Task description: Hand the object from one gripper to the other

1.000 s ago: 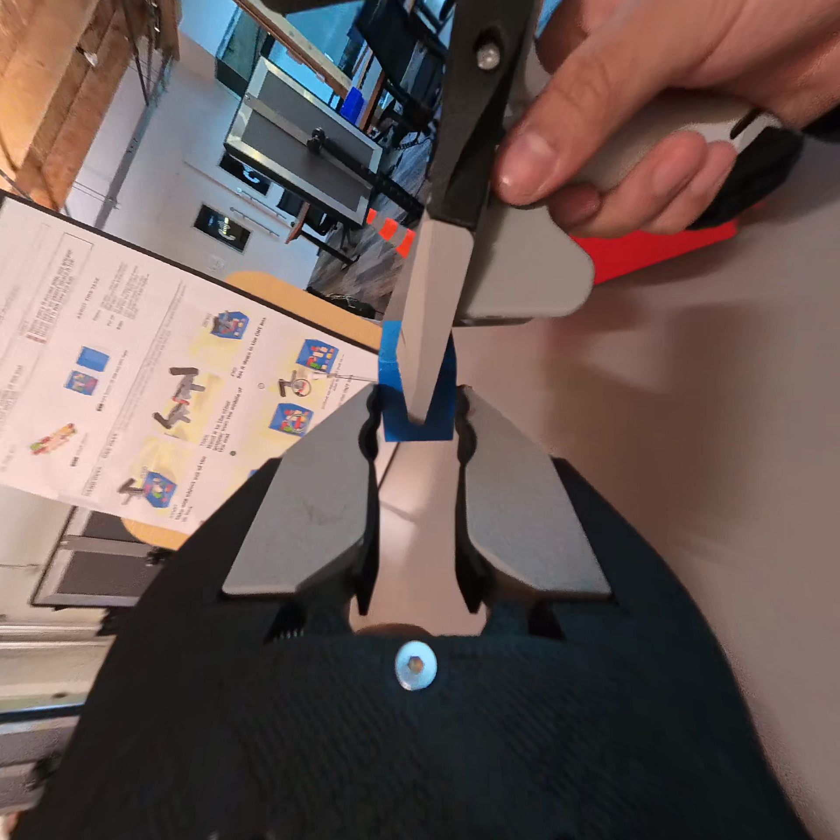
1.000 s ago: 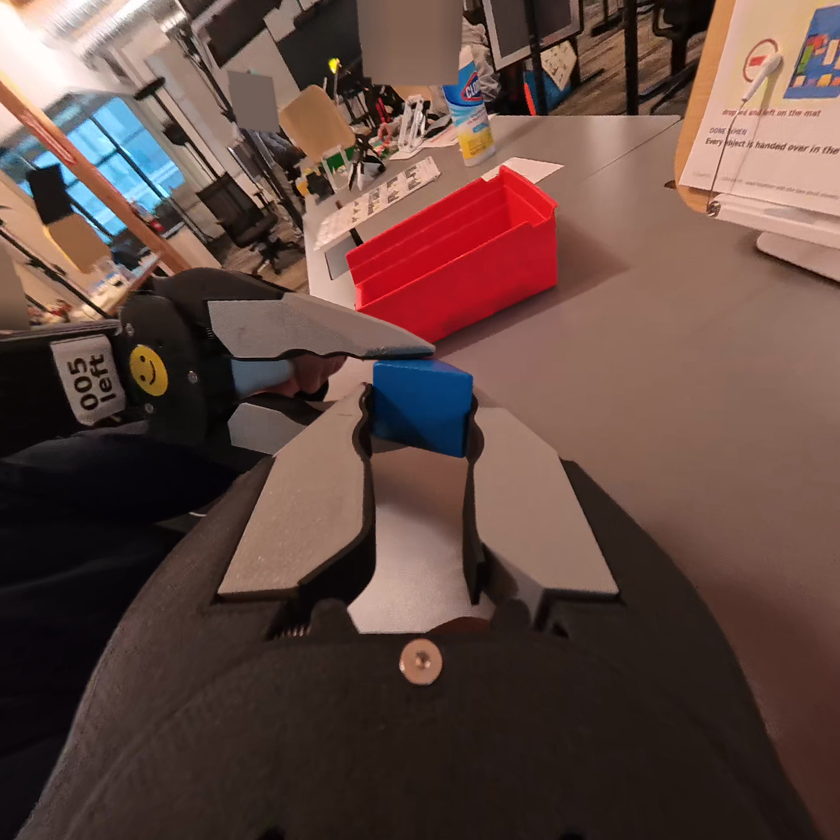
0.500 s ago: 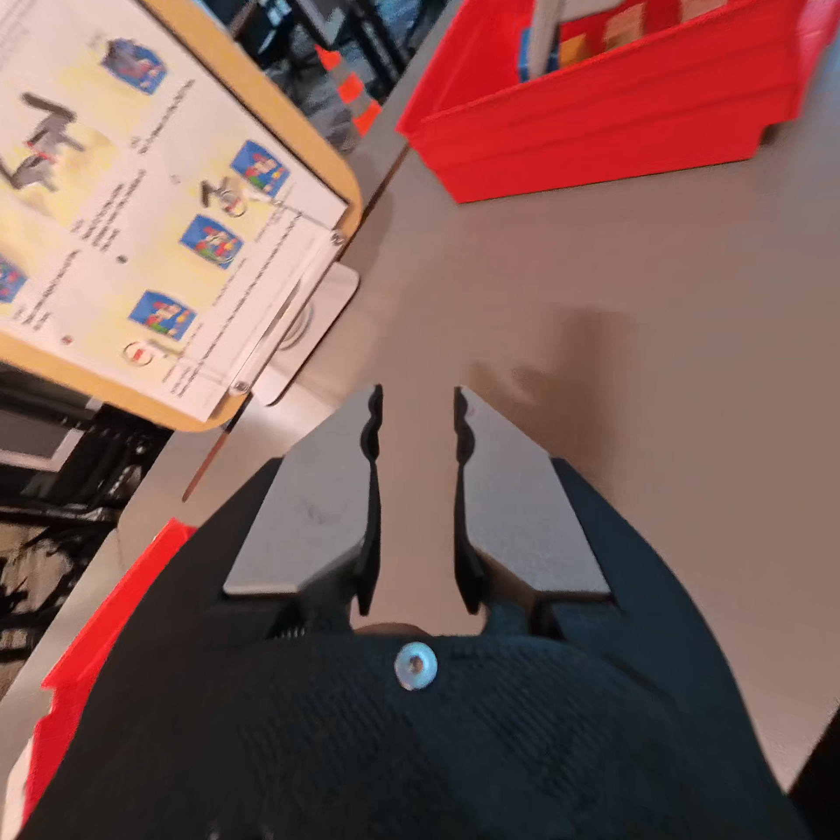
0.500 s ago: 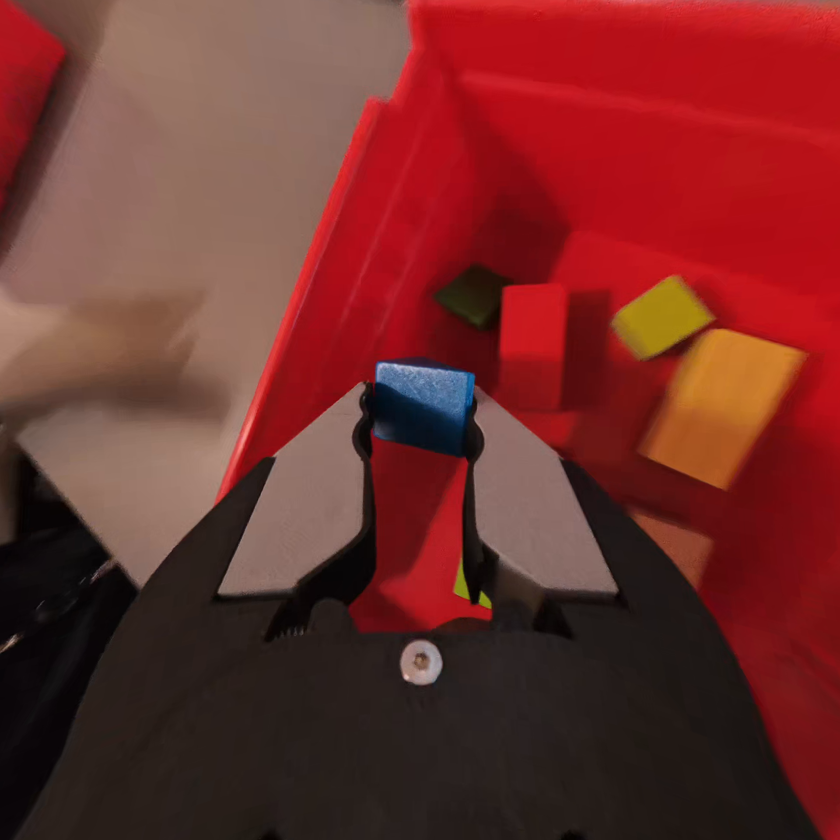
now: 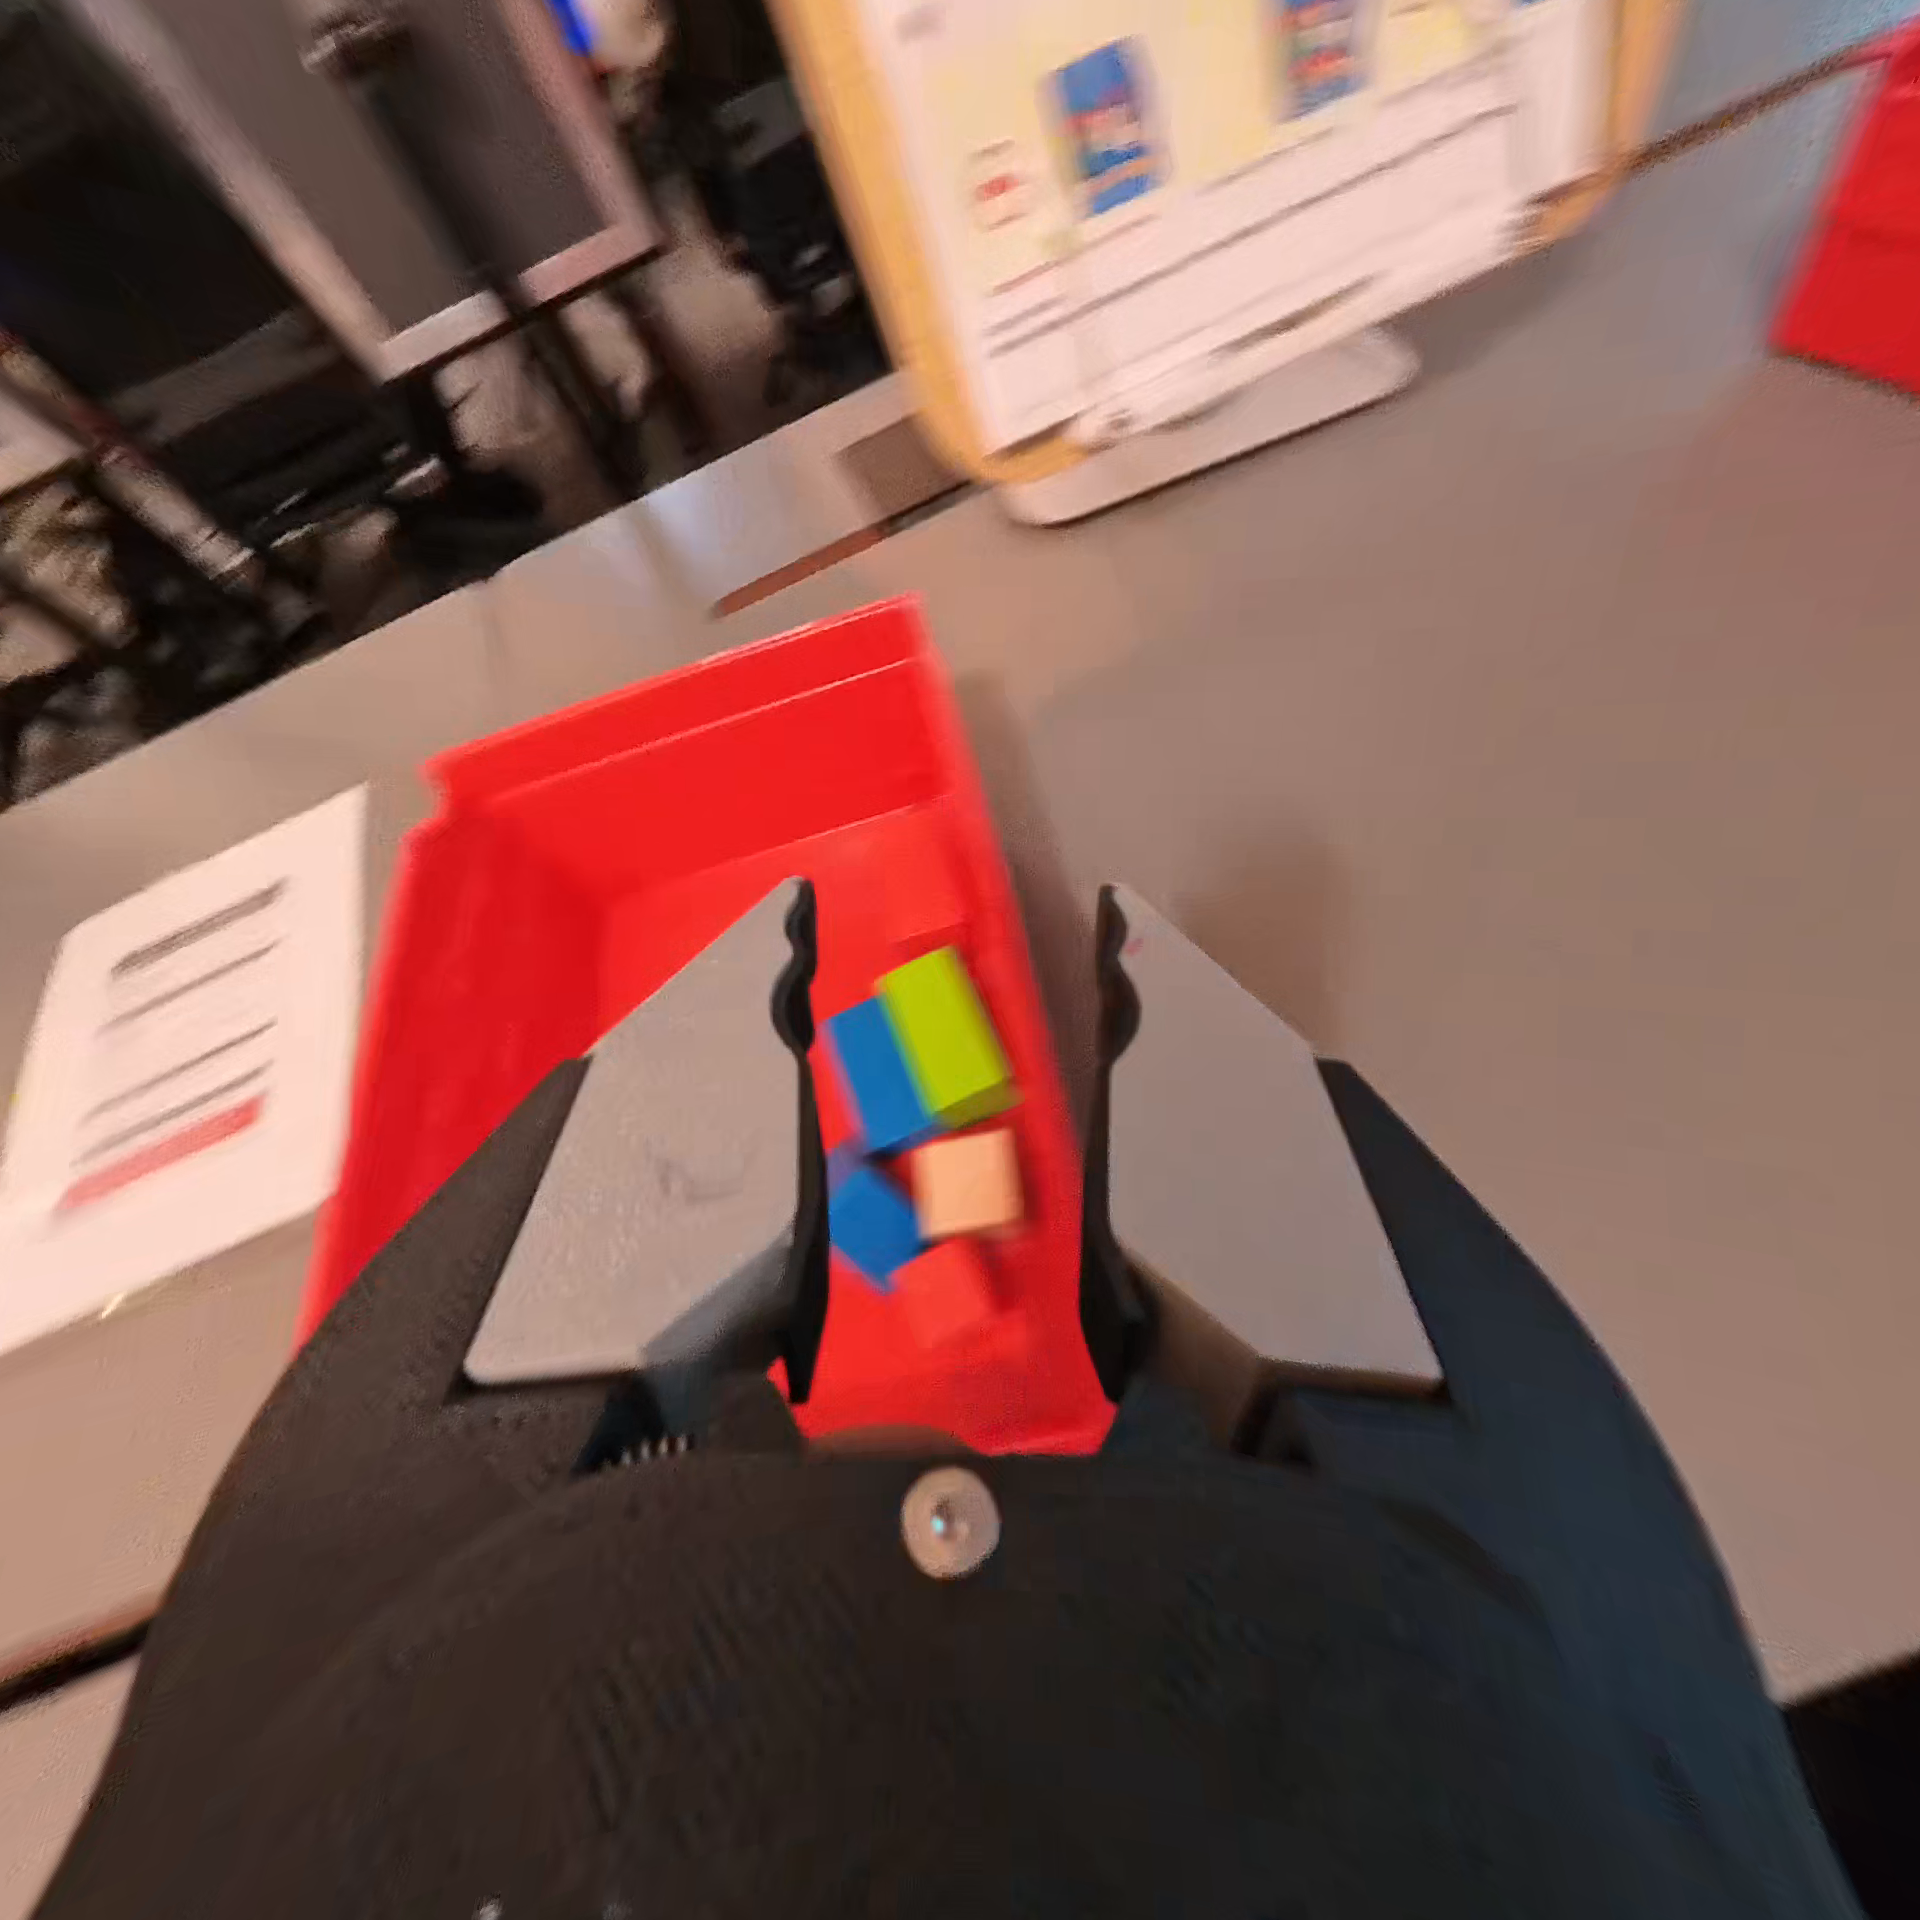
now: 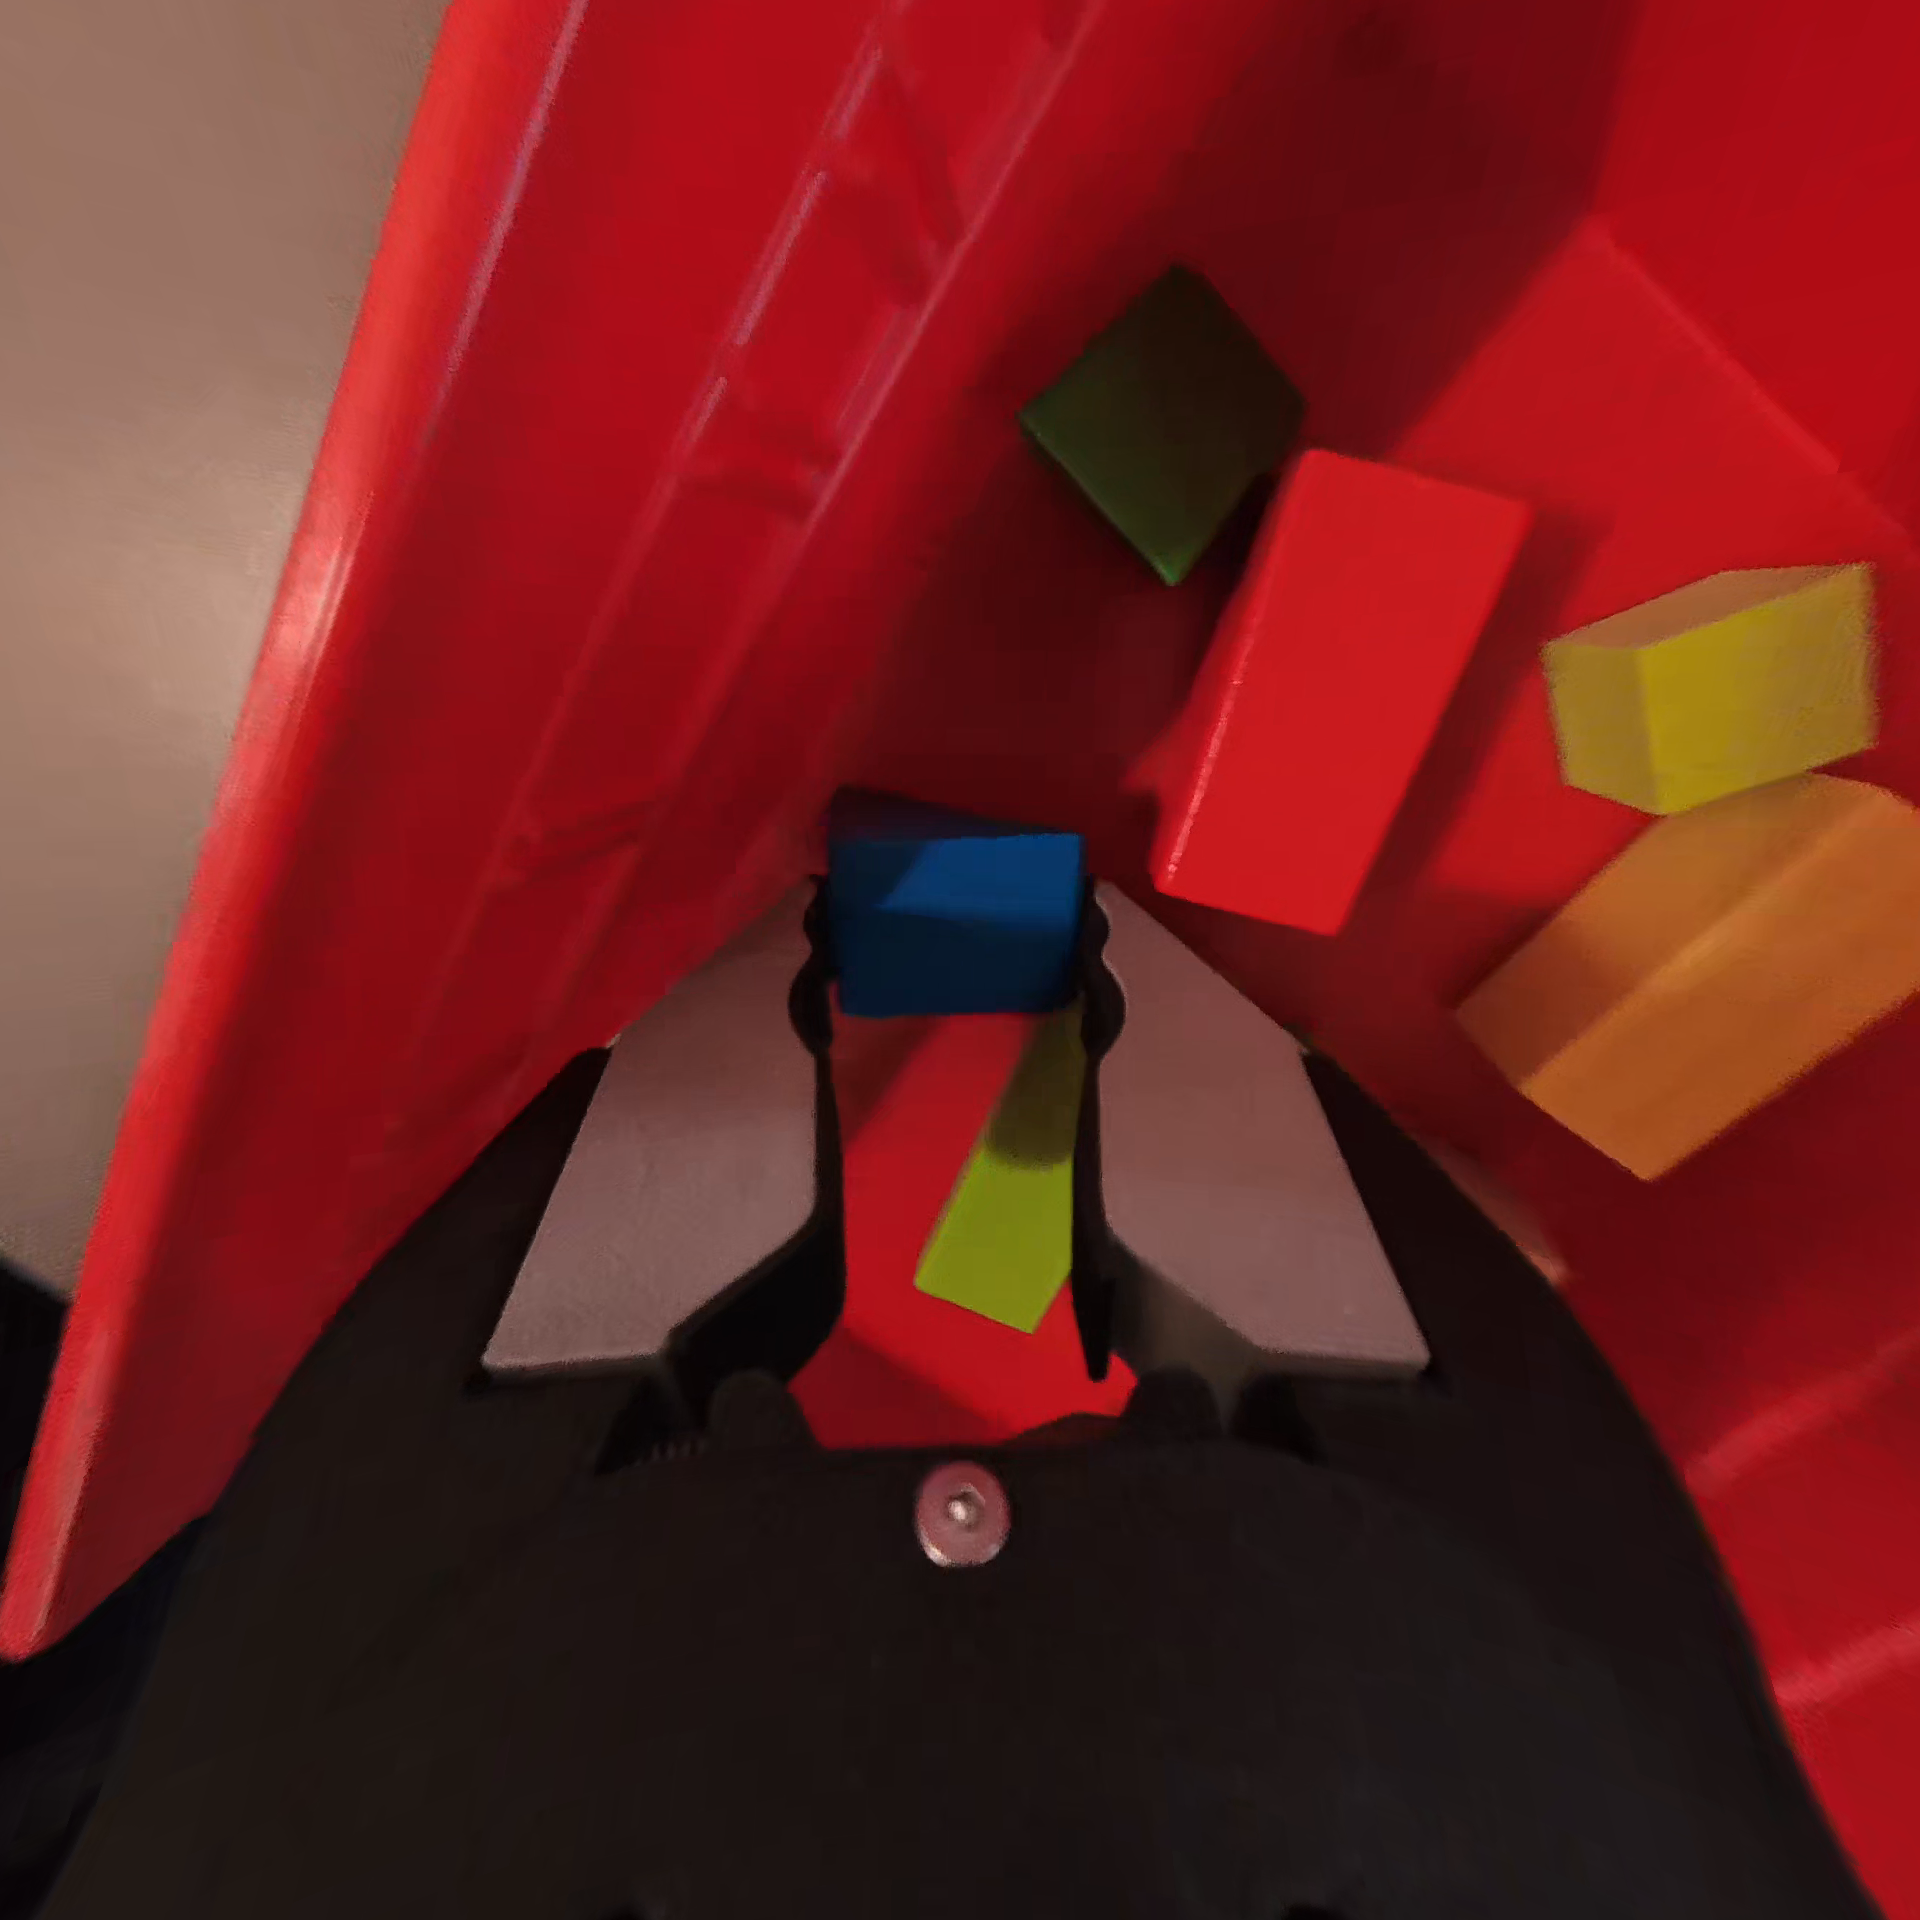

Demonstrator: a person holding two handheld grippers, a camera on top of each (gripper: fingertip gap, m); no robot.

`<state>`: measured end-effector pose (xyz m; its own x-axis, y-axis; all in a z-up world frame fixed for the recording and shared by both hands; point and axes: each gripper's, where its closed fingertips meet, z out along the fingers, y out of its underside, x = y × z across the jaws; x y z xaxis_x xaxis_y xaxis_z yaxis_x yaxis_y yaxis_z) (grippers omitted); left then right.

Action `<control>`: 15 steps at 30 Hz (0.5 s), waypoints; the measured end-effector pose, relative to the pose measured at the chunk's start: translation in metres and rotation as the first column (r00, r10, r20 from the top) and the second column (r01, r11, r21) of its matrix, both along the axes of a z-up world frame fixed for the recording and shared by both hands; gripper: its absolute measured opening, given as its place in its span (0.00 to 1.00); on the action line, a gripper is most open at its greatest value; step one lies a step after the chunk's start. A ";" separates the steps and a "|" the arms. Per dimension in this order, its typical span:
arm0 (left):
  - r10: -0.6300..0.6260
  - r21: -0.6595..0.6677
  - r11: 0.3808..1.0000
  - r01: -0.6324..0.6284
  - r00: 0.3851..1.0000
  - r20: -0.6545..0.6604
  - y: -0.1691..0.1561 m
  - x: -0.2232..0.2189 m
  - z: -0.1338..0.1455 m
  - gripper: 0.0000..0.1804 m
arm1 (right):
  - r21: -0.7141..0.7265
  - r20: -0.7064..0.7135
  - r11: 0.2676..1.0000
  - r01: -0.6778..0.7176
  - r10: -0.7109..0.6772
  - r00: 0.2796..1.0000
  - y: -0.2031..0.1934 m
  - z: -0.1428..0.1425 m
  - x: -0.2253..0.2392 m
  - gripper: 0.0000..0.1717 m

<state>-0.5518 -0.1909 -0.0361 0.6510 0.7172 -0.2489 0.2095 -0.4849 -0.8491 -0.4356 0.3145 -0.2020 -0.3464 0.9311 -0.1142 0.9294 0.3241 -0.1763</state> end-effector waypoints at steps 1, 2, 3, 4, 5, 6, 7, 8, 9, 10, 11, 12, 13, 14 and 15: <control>0.061 -0.007 0.998 -0.061 0.998 0.010 -0.026 -0.013 -0.001 0.28 | 0.045 -0.019 0.999 0.004 -0.004 1.000 0.004 0.001 -0.001 0.27; 0.106 -0.016 0.994 -0.105 0.994 0.040 -0.048 -0.024 -0.006 0.28 | 0.082 -0.039 0.997 0.009 -0.006 0.999 0.008 0.003 -0.003 0.28; 0.131 -0.019 0.991 -0.130 0.987 0.088 -0.065 -0.031 -0.014 0.30 | 0.108 -0.064 0.994 0.014 -0.008 0.998 0.010 0.007 -0.004 0.29; 0.142 -0.010 0.990 -0.142 0.980 0.143 -0.077 -0.035 -0.023 0.32 | 0.123 -0.089 0.992 0.021 -0.010 0.996 0.011 0.012 -0.006 0.30; 0.132 0.000 0.991 -0.135 0.971 0.198 -0.084 -0.036 -0.032 0.33 | 0.126 -0.112 0.992 0.030 -0.016 0.994 0.011 0.018 -0.007 0.31; 0.107 0.003 0.994 -0.111 0.962 0.249 -0.087 -0.035 -0.042 0.33 | 0.118 -0.131 0.992 0.040 -0.025 0.991 0.010 0.024 -0.008 0.32; 0.072 0.004 0.997 -0.076 0.955 0.289 -0.087 -0.033 -0.051 0.33 | 0.108 -0.150 0.993 0.051 -0.035 0.988 0.008 0.031 -0.009 0.33; 0.033 0.002 0.999 -0.036 0.946 0.322 -0.086 -0.030 -0.061 0.33 | 0.095 -0.176 0.993 0.064 -0.047 0.983 0.007 0.040 -0.010 0.33; 0.019 -0.011 1.000 -0.016 0.937 0.349 -0.087 -0.030 -0.070 0.32 | 0.078 -0.204 0.994 0.078 -0.060 0.977 0.005 0.049 -0.012 0.33; 0.032 -0.029 0.999 -0.022 0.924 0.380 -0.090 -0.032 -0.081 0.32 | 0.055 -0.234 0.995 0.089 -0.074 0.969 0.002 0.059 -0.013 0.33; 0.049 -0.037 0.999 -0.036 0.903 0.427 -0.091 -0.033 -0.093 0.32 | 0.026 -0.264 0.995 0.096 -0.086 0.961 -0.003 0.069 -0.014 0.33; 0.058 -0.033 0.998 -0.048 0.879 0.473 -0.089 -0.035 -0.103 0.34 | -0.004 -0.291 0.995 0.101 -0.098 0.952 -0.008 0.079 -0.014 0.33; 0.069 -0.027 0.998 -0.064 0.861 0.504 -0.086 -0.037 -0.112 0.36 | -0.029 -0.316 0.994 0.102 -0.106 0.943 -0.014 0.087 -0.014 0.33; 0.083 -0.032 0.996 -0.077 0.851 0.518 -0.084 -0.040 -0.119 0.35 | -0.045 -0.334 0.994 0.097 -0.107 0.936 -0.020 0.093 -0.013 0.33; 0.102 -0.047 0.995 -0.090 0.847 0.521 -0.084 -0.043 -0.126 0.35 | -0.049 -0.345 0.995 0.091 -0.103 0.933 -0.025 0.097 -0.012 0.33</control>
<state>-0.5946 -0.2746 -0.1618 0.6170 0.7814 0.0933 0.6657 -0.4550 -0.5915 -0.4475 0.2899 -0.1047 -0.2781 0.9600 -0.0335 0.8352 0.2245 -0.5021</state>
